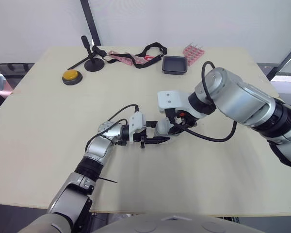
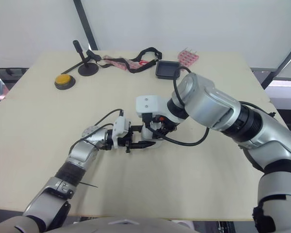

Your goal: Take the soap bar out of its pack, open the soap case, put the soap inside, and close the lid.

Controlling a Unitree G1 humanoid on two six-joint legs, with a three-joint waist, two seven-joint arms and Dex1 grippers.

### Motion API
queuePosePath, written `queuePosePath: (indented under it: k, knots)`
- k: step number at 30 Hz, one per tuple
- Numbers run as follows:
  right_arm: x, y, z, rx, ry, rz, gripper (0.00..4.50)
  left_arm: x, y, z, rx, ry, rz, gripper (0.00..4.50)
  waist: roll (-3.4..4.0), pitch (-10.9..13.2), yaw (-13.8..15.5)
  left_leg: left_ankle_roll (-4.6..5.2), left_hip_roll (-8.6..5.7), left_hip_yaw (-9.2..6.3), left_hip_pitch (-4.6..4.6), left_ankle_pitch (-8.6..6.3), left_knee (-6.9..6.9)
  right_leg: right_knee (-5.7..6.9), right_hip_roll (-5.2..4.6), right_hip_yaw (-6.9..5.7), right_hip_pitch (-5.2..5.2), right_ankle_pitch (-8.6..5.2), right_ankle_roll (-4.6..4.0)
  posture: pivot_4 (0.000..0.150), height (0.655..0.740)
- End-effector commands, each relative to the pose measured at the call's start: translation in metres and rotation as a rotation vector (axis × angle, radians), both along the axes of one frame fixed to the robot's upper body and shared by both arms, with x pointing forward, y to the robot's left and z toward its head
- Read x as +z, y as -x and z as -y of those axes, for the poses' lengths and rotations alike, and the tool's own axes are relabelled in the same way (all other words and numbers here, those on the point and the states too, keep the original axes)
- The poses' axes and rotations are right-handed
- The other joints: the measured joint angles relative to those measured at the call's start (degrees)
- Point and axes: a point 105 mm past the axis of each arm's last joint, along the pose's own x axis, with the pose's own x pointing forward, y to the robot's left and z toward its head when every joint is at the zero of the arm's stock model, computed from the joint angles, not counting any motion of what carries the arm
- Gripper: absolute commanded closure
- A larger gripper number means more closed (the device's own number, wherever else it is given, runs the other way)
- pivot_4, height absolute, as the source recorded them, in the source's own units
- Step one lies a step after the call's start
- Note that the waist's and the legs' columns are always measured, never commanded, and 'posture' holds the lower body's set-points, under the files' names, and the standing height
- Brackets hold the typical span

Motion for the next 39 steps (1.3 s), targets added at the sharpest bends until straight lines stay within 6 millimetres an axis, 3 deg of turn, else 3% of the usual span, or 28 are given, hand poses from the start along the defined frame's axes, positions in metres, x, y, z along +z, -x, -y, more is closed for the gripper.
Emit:
queuePosePath:
  k: [1, 20, 22, 23, 39]
  knots:
    - [-0.005, 0.005, -0.005, 0.003, 0.003, -0.035, 2.55, 0.002, -0.002, -0.003, 0.024, -0.003, 0.012, 2.57, 0.00, 0.00, -0.02, -0.01, 0.00, 0.00, 0.00, 0.00, 0.00, 0.00, 0.00, 0.00, 0.00, 0.00, 0.00, 0.150, 0.7400]
    - [-0.008, 0.003, -0.004, -0.007, 0.031, -0.023, 2.55, 0.001, -0.003, -0.003, 0.027, -0.009, 0.012, 2.57, 0.00, 0.00, -0.08, -0.05, 0.01, 0.00, 0.02, 0.01, -0.07, -0.05, 0.01, 0.00, 0.01, 0.00, 0.00, 0.150, 0.7400]
    - [-0.007, 0.001, -0.006, 0.001, 0.022, -0.004, 1.50, 0.000, -0.002, -0.003, 0.027, -0.011, 0.011, 2.57, -0.01, 0.01, -0.07, -0.05, 0.01, 0.00, 0.03, 0.02, -0.08, -0.05, 0.01, 0.00, 0.01, 0.00, 0.00, 0.150, 0.7400]
    - [-0.006, 0.000, -0.007, 0.003, 0.014, 0.010, 1.21, 0.000, -0.002, -0.003, 0.028, -0.011, 0.010, 2.57, -0.01, 0.04, -0.06, -0.06, 0.01, 0.00, 0.03, 0.02, -0.08, -0.05, 0.01, -0.01, 0.01, 0.00, 0.00, 0.150, 0.7400]
    - [-0.004, 0.000, 0.000, -0.005, -0.001, 0.016, 1.21, -0.002, 0.000, -0.003, 0.023, -0.012, 0.005, 2.57, -0.09, 0.12, 0.06, -0.07, 0.01, -0.01, -0.11, 0.01, -0.18, -0.22, 0.03, -0.05, -0.08, 0.01, 0.02, 0.150, 0.7400]
